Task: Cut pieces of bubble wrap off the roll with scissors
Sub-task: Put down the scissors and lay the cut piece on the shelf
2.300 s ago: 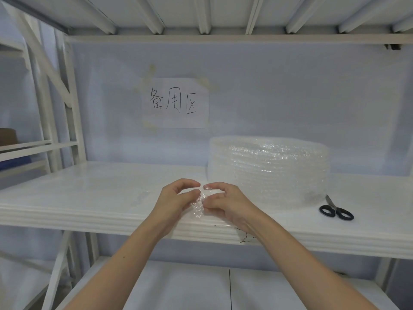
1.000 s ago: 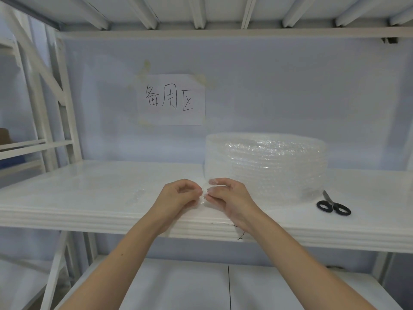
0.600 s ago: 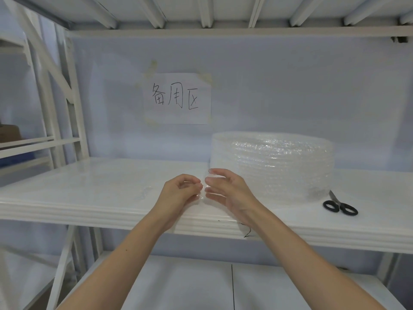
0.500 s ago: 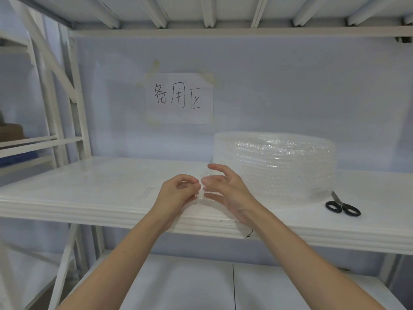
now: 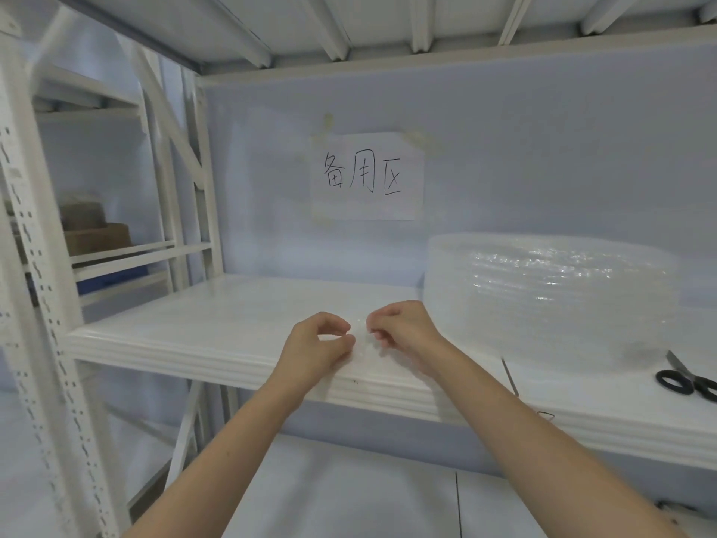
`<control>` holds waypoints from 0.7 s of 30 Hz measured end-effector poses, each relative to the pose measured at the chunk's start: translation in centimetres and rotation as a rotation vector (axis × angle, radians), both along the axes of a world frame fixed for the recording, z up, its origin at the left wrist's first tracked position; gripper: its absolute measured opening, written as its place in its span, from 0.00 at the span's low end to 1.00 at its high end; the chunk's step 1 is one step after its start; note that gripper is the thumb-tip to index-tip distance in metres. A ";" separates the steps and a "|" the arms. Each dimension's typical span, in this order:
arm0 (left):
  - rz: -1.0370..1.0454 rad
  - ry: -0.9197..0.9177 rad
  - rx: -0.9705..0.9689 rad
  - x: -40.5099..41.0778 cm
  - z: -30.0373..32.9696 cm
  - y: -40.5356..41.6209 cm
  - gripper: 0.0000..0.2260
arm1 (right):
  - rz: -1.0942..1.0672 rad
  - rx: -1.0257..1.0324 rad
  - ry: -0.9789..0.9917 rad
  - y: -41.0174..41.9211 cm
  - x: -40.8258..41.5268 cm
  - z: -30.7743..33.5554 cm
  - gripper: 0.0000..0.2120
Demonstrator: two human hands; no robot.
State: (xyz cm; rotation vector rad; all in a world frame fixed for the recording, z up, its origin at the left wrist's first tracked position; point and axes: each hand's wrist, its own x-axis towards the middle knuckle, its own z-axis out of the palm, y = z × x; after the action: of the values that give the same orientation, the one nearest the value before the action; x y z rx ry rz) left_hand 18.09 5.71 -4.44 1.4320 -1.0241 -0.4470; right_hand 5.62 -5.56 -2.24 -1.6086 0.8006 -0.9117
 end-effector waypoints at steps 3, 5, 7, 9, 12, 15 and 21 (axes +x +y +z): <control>0.059 -0.160 0.069 0.8 -0.2 0.1 0.08 | 0.001 0.032 0.062 -0.7 1.0 -0.3 0.04; 0.096 -0.263 0.105 1.0 -0.4 0.2 0.10 | 0.003 0.067 0.069 -0.9 1.5 -0.6 0.05; 0.111 -0.366 0.131 1.2 -0.6 0.1 0.11 | -0.009 0.073 0.082 -1.1 1.9 -0.8 0.06; 0.112 -0.484 0.152 1.3 -0.9 -0.1 0.12 | -0.027 0.041 0.119 -1.2 2.3 -0.8 0.06; 0.111 -0.618 0.186 1.3 -1.2 -0.3 0.13 | -0.052 -0.042 0.201 -1.5 2.9 -0.9 0.05; 0.111 -0.621 0.191 1.2 -1.2 -0.3 0.13 | -0.073 -0.172 0.309 -1.8 3.2 -1.1 0.03; 0.102 -0.506 0.159 1.0 -0.6 0.3 0.11 | -0.160 -0.284 0.360 -1.7 2.0 -1.2 0.13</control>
State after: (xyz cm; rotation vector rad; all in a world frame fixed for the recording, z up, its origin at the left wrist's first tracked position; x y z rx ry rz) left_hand 19.10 5.98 -5.02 1.7814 -1.3289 -0.0886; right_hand 7.62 -7.21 -3.48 -2.0154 1.0991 -0.8888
